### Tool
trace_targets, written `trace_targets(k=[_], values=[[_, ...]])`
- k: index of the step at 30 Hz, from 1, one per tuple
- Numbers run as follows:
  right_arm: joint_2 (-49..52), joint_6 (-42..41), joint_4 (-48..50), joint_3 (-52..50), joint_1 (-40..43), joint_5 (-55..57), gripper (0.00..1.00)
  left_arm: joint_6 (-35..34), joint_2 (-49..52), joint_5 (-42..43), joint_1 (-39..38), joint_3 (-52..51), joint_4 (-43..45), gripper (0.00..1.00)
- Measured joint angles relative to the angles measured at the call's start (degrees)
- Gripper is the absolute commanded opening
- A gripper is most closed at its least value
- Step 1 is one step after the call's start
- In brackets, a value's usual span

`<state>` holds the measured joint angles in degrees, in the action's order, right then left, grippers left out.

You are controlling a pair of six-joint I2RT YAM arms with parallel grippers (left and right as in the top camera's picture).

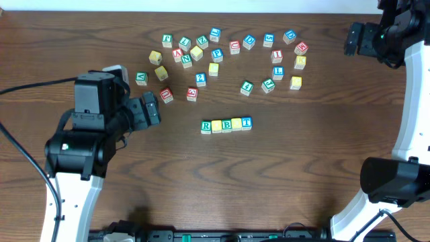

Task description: Spell out ROBOT

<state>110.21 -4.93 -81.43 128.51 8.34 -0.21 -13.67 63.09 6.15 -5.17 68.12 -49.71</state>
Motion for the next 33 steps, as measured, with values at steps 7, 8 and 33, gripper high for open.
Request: trace_targets(k=[7,8,33], values=[[0.0,0.02,0.0,0.0,0.0,-0.02,0.99,-0.48,-8.96,-2.03,3.54,-1.68,0.09,0.97],[0.0,0.0,0.02,0.0,0.0,0.0,0.99,-0.39,-11.34,-2.05,4.44,-4.57,5.38,0.97],[0.0,0.02,-0.02,-0.04,0.0,-0.02,0.99,20.22,-61.59,-2.23,6.14,-67.56,51.8,0.98]])
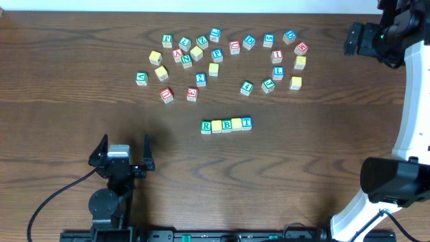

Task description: Spell out ROBOT

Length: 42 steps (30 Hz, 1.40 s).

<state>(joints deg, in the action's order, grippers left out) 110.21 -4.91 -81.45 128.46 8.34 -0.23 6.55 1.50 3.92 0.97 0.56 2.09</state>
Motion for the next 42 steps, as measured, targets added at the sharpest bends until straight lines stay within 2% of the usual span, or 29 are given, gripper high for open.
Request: trace_targets(k=[6,42], values=[[0.0,0.0,0.02,0.0,0.0,0.0,0.99,1.05,-0.9,-0.42,0.0,0.09,-3.15,0.98],[0.0,0.0,-0.33,0.0,0.0,0.26,0.99,1.05,-0.87,-0.44,0.0,0.11,-3.19,0.97]])
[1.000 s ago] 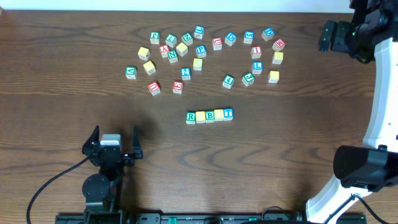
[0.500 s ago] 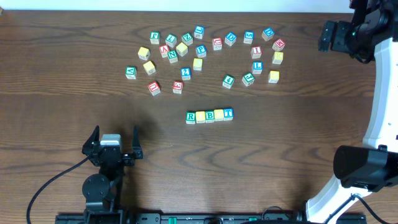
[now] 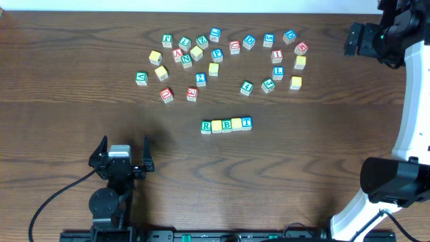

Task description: Spell out ROBOT

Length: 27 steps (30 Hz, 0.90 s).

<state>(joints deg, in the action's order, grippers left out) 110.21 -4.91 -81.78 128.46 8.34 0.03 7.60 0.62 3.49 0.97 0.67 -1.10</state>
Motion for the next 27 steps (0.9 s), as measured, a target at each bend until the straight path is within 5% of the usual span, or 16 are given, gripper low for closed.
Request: trace_targets(k=[5,11,16,27], values=[[-0.24,0.0,3.3,-0.11,-0.07,0.79,0.99,0.0,0.0,0.0,0.0,0.0,0.0,0.98],[-9.7,4.59,26.36,-9.44,-4.76,-1.07,0.99,-0.02,0.0,0.0,0.0,0.02,-0.02,0.97],[-28.22,13.22,47.78,-32.24,-12.66,-3.45,0.99,-0.02,0.0,-0.04,0.0,0.24,-0.31,0.98],[-76.91,17.99,90.33,-98.14,-13.25,-12.26,0.99,0.0,-0.04,-0.04,0.0,0.48,-0.7,0.98]])
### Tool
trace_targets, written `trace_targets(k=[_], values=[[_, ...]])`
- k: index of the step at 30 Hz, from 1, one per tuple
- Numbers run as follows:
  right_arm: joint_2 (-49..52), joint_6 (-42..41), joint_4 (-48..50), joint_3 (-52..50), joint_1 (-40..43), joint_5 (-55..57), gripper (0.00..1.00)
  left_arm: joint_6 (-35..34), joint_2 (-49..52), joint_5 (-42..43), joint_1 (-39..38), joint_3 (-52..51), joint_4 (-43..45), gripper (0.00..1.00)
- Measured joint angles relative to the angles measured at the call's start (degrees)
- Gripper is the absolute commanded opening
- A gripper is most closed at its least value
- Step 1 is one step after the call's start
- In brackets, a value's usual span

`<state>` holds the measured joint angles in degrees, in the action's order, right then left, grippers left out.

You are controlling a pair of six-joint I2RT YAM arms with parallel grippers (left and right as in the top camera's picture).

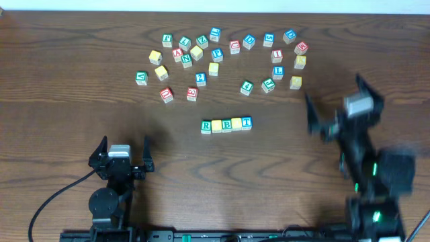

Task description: Spell out ROBOT

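Observation:
A row of several letter blocks (226, 124) lies mid-table. It reads green R, a yellow block, blue B, a yellow block, blue T; the yellow faces are too small to read. My left gripper (125, 142) rests at the front left, open and empty, well away from the row. To the right of the row my right gripper (334, 94) appears blurred, with its fingers spread and nothing between them.
Several loose letter blocks (213, 68) are scattered in a band across the back of the wooden table (269, 181), from a green one at the left (141, 78) to a yellow one at the right (295, 82). The right arm's base (376, 215) stands at the front right.
My right arm was raised at the far right back corner; it now sits low at the right side of the table, blurred. The left gripper and the block row are unchanged.
At first my left arm reached out over the table left of the row, near the loose blocks. Then it was folded back at the front left, open, and it has stayed there. The row has not changed. Now the right arm has come down at the right.

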<state>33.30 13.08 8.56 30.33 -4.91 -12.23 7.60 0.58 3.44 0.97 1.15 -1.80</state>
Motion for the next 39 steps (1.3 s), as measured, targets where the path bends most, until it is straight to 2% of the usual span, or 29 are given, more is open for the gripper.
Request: trace_targets(k=[2,6,13,20,39], values=[[-8.79,0.02,2.08,-7.93,0.0,-0.96,0.99,0.02,0.02,0.0,0.0,0.02,0.0,0.98],[-18.53,0.11,2.4,-18.18,0.0,-1.77,0.99,0.02,0.02,0.02,0.0,0.02,0.04,0.97],[-27.8,0.17,-0.15,-29.2,-0.11,-1.75,0.99,0.0,0.04,0.02,0.0,0.0,0.02,0.98],[-31.5,-0.37,-11.32,-29.92,-0.37,-1.77,0.99,0.0,0.04,0.02,0.0,0.02,0.02,0.98],[-31.71,-2.29,-11.32,-29.92,-0.37,-1.95,0.99,0.0,0.04,0.02,0.0,0.02,0.02,0.98]])
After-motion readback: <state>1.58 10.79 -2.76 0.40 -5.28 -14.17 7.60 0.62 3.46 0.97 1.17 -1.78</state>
